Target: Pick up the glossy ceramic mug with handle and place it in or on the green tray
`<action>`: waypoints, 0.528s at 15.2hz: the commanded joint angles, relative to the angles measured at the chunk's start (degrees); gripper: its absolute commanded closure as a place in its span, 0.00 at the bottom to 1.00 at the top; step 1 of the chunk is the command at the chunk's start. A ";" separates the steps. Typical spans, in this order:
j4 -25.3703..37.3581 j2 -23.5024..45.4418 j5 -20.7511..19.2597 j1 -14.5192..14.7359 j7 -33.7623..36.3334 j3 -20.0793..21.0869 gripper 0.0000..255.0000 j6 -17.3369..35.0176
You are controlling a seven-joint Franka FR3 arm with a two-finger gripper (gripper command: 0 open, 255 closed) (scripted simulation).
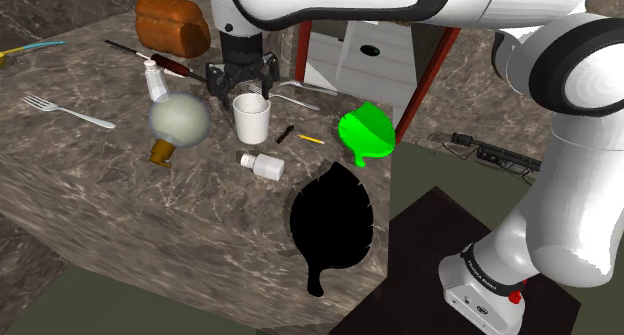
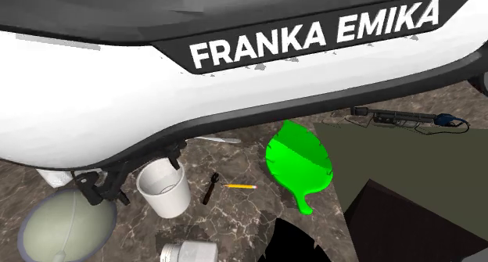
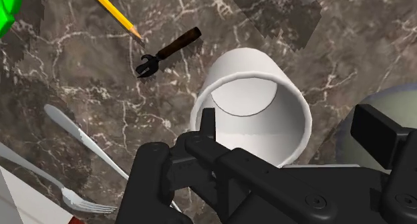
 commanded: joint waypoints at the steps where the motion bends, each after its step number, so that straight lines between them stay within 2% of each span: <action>1: 7.95 5.83 -2.03 2.70 0.83 -0.32 0.00 -2.52; 8: 2.52 5.35 -1.96 1.85 1.18 -0.50 0.00 2.37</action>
